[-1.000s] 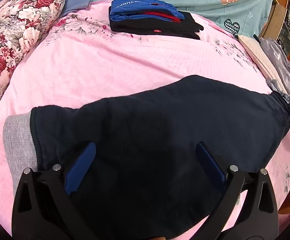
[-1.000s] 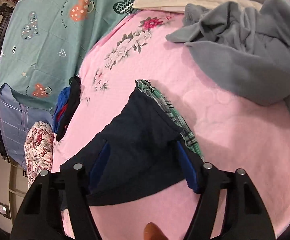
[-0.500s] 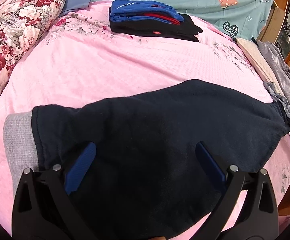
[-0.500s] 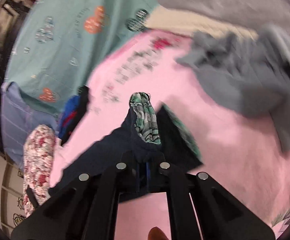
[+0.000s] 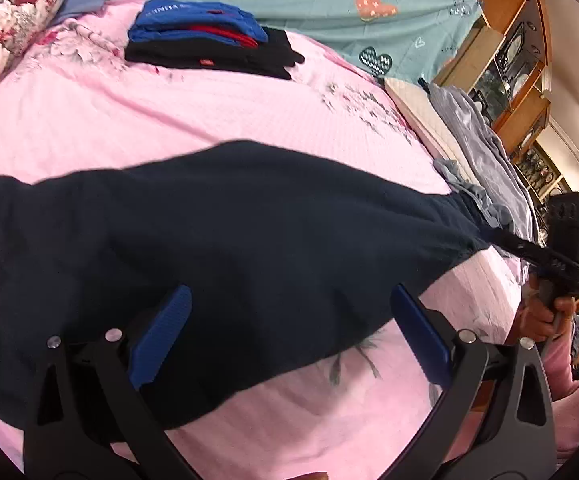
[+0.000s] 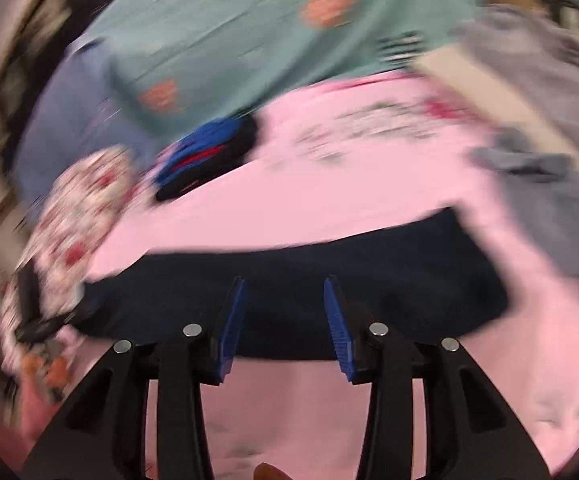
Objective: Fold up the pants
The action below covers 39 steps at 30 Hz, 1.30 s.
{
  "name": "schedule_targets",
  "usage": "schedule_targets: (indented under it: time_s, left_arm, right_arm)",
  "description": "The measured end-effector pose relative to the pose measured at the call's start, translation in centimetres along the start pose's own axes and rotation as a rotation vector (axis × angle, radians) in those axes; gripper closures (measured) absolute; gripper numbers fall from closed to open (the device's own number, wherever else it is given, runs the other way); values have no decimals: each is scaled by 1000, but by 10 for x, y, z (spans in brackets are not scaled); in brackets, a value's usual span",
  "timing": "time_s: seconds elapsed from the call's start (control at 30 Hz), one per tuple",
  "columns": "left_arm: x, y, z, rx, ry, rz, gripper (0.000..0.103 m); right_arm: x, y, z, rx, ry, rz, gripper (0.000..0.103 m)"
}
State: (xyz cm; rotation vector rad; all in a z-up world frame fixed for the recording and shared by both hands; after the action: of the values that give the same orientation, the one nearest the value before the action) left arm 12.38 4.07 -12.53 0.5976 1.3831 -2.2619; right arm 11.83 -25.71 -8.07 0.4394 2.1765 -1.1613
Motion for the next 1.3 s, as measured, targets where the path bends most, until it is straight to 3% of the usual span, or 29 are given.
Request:
schedule_targets:
  time_s: [0.1, 0.17, 0.37, 0.47, 0.5, 0.57, 0.7, 0.9, 0.93, 0.97, 1.03, 1.1, 1.17, 1.23, 1.3]
  left_arm:
    - [4, -2, 1, -15, 10, 5, 2]
    - [6, -5, 0, -15, 18, 14, 2]
    - [8, -1, -3, -44, 43, 14, 2]
    - [9, -4, -4, -39, 46, 24, 2]
    - [9, -4, -4, -36, 43, 27, 2]
    - [8, -5, -5, -34, 40, 31, 2]
    - [9, -4, -6, -39, 41, 21, 2]
    - [7, -2, -4, -47, 39, 5, 2]
    - [7, -1, -4, -48, 36, 4, 2]
    - [7, 1, -5, -50, 33, -1, 2]
    - [7, 1, -5, -53, 35, -3, 2]
    - [7, 1, -5, -50, 36, 1, 2]
    - [7, 0, -5, -50, 36, 4, 2]
    - [7, 0, -5, -49, 35, 7, 2]
    - [7, 0, -5, -54, 35, 8, 2]
  right_arm:
    - [17, 42, -36, -91, -68, -100, 61]
    - [28, 61, -45, -43, -150, -152, 61]
    - [50, 75, -69, 153, -684, -215, 62]
    - [57, 84, -66, 253, -879, -247, 64]
    - [57, 89, -65, 281, -924, -252, 68]
    - [58, 93, -65, 268, -945, -268, 92]
    - [62, 75, -83, 282, -1061, -217, 100]
    - [77, 81, -70, 220, -987, -289, 96]
    - [70, 74, -68, 188, -925, -292, 89]
    - [57, 66, -65, 160, -848, -266, 67]
    - [12, 42, -39, 199, -681, -136, 43]
    - [-33, 20, 13, 326, -512, -29, 41]
    - [-61, 6, 72, 416, -317, 1, 39]
    - [-73, 3, 125, 440, -170, -17, 39]
    - [-69, 18, 160, 431, -120, -112, 39]
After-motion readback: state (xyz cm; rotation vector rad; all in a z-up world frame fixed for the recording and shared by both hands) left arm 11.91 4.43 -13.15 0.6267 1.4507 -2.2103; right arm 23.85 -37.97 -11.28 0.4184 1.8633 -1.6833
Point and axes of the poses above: each gripper's, at about its wrist camera, not at the fingertips, and y roughly the way its jaws point, z to its right, x to its underside, the point moved 10 cm from there along y, roughly the way its jaws point, and after that the axes turned 4 degrees about -z, right-handed, at the moved point
